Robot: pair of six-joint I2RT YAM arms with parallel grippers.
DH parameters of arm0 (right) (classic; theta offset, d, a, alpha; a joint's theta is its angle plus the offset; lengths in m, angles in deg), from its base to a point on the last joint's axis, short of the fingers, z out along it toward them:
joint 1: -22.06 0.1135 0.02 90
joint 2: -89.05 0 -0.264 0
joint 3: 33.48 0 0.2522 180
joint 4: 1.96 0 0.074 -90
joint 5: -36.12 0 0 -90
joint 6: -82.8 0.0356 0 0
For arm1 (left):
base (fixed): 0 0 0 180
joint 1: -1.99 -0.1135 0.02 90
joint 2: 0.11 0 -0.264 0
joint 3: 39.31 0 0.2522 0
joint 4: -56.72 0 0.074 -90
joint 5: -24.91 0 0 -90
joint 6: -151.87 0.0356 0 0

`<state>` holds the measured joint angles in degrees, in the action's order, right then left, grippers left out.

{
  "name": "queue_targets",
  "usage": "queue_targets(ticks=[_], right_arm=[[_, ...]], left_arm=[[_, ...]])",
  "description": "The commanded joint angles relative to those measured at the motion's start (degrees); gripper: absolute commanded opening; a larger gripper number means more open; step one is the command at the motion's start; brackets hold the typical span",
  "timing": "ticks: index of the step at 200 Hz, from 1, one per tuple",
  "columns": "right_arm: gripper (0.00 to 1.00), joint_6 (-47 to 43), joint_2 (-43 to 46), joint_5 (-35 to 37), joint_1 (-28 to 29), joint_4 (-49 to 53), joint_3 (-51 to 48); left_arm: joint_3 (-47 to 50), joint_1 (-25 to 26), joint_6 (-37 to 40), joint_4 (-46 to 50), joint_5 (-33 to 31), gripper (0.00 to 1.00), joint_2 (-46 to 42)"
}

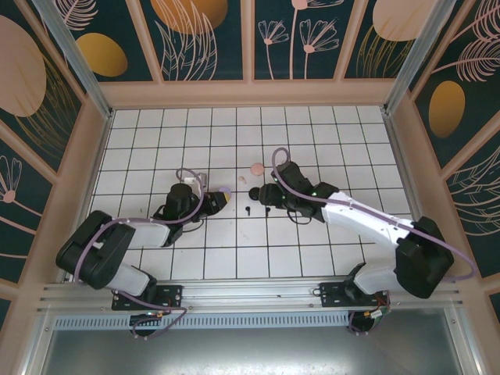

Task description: Insert the wireless bluetooth earbuds into the charging case

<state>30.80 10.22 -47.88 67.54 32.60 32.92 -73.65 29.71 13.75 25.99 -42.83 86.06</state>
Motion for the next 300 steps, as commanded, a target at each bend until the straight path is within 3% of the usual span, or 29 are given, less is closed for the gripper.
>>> queue_targets(ticks=[1, 69, 167, 219, 257, 285, 300], right_arm=[[0.64, -2.45, -2.76, 2.94, 0.27, -0.16, 3.93], [0.69, -6.63, -12.20, 3.78, 0.14, 0.56, 9.15], [0.74, -12.85, -21.41, 2.79, -0.39, 3.19, 15.00], [0.74, -13.13, -22.88, 2.87, -0.69, 3.98, 16.73], [0.75, -14.27, -23.63, 2.71, -1.31, 4.48, 17.62], [0.79, -18.13, -25.34, 1.36, -1.70, 5.30, 19.04], [0.79, -20.68, -26.73, 0.15, -1.70, 5.98, 20.30]], left_arm=[[0.28, -0.48, -3.62, -5.86, 3.77, 0.00, 2.08], [1.37, -0.72, -3.99, -5.34, 4.03, 0.03, 5.03], [2.34, -2.28, -2.01, 0.06, -0.49, 0.36, 4.38], [1.39, -2.76, -0.27, 6.52, -3.72, 0.46, -0.18], [-1.61, -2.85, 3.88, 15.95, -8.09, 0.52, -8.40], [-5.75, -2.85, 9.52, 24.91, -13.01, 0.65, -15.54], [-8.08, -2.88, 12.67, 28.82, -15.39, 0.78, -18.58]])
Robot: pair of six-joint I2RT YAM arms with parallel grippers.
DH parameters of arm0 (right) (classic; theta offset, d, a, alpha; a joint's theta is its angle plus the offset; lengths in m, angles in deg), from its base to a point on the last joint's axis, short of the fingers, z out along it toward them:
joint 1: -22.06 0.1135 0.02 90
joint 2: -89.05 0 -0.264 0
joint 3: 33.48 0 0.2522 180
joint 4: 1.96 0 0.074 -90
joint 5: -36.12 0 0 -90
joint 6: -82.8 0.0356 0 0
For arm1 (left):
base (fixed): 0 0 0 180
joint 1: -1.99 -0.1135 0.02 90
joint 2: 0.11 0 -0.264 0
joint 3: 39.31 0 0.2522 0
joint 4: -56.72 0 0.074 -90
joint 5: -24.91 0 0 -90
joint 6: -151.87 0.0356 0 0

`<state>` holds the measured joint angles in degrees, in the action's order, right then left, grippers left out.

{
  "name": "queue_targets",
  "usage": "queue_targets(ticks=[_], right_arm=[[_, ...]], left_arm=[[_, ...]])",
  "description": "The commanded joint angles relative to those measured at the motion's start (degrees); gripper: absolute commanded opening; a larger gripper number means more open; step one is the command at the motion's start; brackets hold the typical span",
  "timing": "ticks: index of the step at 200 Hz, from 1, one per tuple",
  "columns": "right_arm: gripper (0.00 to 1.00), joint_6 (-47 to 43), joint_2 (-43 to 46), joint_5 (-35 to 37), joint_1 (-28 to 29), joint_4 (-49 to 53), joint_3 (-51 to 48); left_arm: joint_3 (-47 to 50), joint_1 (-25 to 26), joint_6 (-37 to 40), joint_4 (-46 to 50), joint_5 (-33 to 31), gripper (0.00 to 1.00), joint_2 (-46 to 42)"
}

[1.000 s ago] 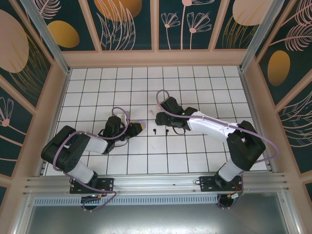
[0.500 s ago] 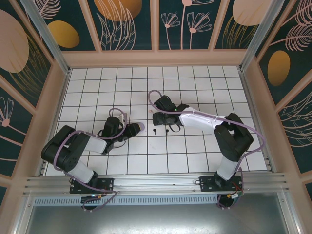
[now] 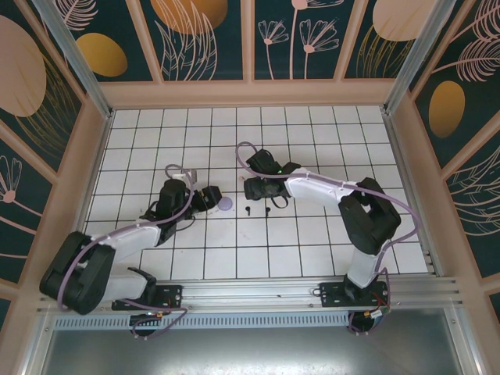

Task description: Insert the wireless bluetooth earbuds into the charging case

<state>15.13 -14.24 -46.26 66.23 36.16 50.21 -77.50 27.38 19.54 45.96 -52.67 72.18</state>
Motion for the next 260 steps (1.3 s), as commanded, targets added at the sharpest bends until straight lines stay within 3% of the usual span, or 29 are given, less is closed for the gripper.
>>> queue_targets(ticks=[1, 13, 17, 101, 141, 179, 260], right_arm=[[0.80, -5.19, -2.40, -1.55, -0.39, 2.48, 3.10], [0.80, -6.53, -3.65, -2.13, -0.42, 3.06, 4.21], [0.80, -7.01, -4.11, -2.31, -0.39, 3.28, 4.56], [0.77, -10.77, -10.38, -1.82, -0.39, 7.08, 9.19], [0.74, -12.02, -12.79, -1.47, -0.13, 8.46, 11.23], [0.70, -12.35, -14.33, -1.11, -0.14, 8.90, 12.81], [0.61, -12.26, -16.30, -1.18, -0.15, 9.30, 13.70]], left_arm=[[-4.36, -0.53, 7.07, 9.03, -5.74, 0.80, -4.88], [-5.89, -0.60, 9.09, 10.90, -7.17, 0.97, -6.78], [-6.42, -0.60, 9.81, 11.45, -7.67, 0.99, -7.33], [-13.45, -0.56, 18.07, 19.26, -22.01, 0.99, -14.01], [-13.84, -0.60, 23.35, 17.72, -24.31, 0.99, -15.71], [-13.86, -0.60, 20.59, 18.29, -29.65, 0.99, -17.46], [-14.60, -0.60, 18.20, 19.68, -27.71, 0.99, -16.31]])
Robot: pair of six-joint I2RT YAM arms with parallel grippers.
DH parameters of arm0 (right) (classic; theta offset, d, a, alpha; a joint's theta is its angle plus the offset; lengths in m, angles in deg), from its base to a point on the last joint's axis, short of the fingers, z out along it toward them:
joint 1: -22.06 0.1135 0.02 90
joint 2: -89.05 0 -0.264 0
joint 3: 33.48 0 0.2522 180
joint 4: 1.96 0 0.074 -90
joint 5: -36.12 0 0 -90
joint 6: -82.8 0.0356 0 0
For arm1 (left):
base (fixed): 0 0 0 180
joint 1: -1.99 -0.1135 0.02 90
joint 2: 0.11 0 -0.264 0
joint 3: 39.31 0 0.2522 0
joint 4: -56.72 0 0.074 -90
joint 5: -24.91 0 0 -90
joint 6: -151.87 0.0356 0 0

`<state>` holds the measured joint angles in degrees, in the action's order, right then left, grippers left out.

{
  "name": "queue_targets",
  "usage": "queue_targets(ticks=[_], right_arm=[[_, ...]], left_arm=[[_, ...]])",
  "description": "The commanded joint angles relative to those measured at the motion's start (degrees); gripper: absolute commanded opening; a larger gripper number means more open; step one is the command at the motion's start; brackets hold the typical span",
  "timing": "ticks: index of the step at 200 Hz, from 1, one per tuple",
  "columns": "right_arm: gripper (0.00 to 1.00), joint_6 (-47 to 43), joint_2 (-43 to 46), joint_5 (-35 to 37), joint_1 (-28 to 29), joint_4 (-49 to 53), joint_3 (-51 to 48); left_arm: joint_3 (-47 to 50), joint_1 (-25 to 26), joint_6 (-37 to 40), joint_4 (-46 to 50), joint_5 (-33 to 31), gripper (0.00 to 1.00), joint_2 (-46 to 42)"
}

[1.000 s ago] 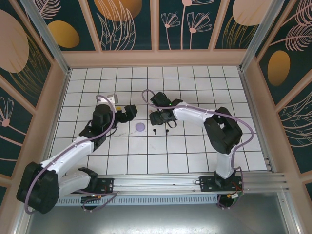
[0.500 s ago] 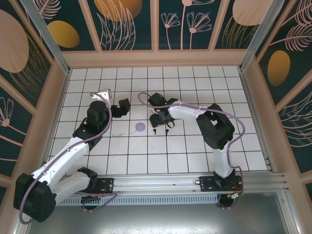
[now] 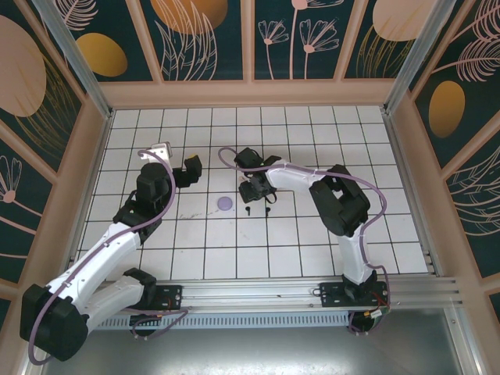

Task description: Insert the wireless bluetooth earbuds into the charging case

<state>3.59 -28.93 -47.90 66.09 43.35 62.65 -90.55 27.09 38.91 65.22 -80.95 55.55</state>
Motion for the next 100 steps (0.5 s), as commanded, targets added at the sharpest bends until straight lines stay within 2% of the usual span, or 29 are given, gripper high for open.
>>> queue_targets(ticks=[1, 14, 52, 100], right_arm=[[0.61, -0.74, -1.59, 0.49, -0.01, 2.11, 1.24], [0.57, -0.66, -1.65, 0.10, 0.00, 2.11, 1.15], [0.36, 0.68, 0.52, -1.36, 0.08, 1.45, -0.25], [0.30, 8.95, 12.34, -2.71, 0.08, -0.93, -5.00]], left_arm=[[-1.55, -0.32, -1.19, 0.42, 0.61, 0.99, 0.37], [-1.64, -0.31, -1.21, 0.42, 1.32, 0.99, 0.59], [-1.03, -0.31, -1.80, -0.50, 4.32, 0.99, 0.24], [1.26, -0.37, -4.32, -4.39, 13.01, 0.99, -0.54]])
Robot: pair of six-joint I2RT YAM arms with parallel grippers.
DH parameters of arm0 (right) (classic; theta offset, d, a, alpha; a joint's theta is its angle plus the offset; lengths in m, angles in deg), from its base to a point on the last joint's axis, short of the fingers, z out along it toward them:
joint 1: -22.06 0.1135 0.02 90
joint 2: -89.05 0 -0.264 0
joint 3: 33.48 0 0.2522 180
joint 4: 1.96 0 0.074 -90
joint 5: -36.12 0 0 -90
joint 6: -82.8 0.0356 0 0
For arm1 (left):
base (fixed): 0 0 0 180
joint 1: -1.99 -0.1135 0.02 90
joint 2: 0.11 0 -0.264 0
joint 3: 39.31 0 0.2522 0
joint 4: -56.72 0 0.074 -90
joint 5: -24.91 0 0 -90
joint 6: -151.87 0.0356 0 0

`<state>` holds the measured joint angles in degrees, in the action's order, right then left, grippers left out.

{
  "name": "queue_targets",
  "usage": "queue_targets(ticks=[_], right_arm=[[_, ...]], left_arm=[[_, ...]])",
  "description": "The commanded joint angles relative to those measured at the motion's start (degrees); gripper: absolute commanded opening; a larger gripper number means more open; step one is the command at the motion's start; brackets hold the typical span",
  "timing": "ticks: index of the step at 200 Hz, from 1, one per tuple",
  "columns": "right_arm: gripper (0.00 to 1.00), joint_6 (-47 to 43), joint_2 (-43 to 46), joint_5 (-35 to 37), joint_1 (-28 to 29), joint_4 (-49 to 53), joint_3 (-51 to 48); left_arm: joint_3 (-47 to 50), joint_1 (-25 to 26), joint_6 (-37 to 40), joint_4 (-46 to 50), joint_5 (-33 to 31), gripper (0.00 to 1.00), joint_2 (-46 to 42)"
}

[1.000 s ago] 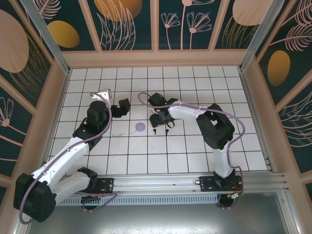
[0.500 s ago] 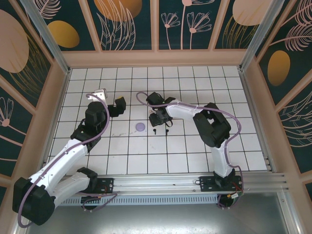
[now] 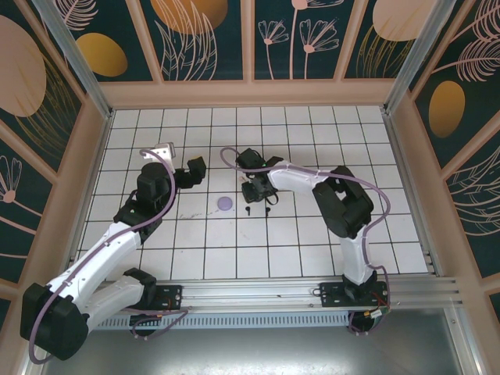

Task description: Insert the wireless bluetooth earbuds into the charging case

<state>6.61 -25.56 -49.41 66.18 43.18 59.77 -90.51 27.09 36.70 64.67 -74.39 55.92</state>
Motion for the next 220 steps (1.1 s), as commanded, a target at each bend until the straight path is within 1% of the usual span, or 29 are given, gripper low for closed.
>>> queue_targets(ticks=[1, 43, 72, 98, 120, 139, 145, 166, 193, 220], right_arm=[[0.29, 6.17, 9.36, -1.26, 0.00, -0.81, -2.22], [0.29, 18.62, 21.44, -1.37, -1.34, -4.97, -6.13], [0.30, 28.05, 28.99, -3.09, -3.41, -11.06, -9.60], [0.30, 35.60, 32.96, -3.38, -4.38, -15.12, -10.95], [0.30, 42.37, 35.16, -3.40, -4.65, -18.39, -12.32], [0.30, 48.39, 36.74, -3.37, -4.66, -21.77, -14.13], [0.30, 50.09, 37.18, -4.92, -4.66, -22.85, -14.70], [0.29, 55.67, 38.26, -5.27, -4.52, -25.75, -16.53], [0.28, 59.23, 39.06, -4.24, -3.88, -26.71, -17.27], [0.29, 60.28, 39.11, -3.85, -3.11, -26.80, -17.25]], left_arm=[[1.35, -0.35, -2.14, -4.12, 6.74, 0.99, -0.96], [8.57, -0.25, -5.75, -19.89, 19.91, 0.99, -1.46], [11.85, -0.23, -10.44, -30.07, 26.07, 0.99, 1.50], [14.26, 0.18, -14.58, -39.19, 29.64, 0.99, 5.10], [15.63, 2.10, -16.00, -45.56, 29.64, 0.98, 7.37], [15.14, 4.83, -15.16, -48.02, 28.53, 0.97, 9.48], [14.78, 5.60, -14.99, -48.75, 28.26, 0.97, 10.34], [13.50, 7.81, -14.76, -51.11, 27.29, 0.95, 13.24], [11.94, 9.22, -15.51, -55.12, 26.61, 0.91, 17.36], [8.93, 10.23, -15.73, -56.85, 27.35, 0.85, 21.25]])
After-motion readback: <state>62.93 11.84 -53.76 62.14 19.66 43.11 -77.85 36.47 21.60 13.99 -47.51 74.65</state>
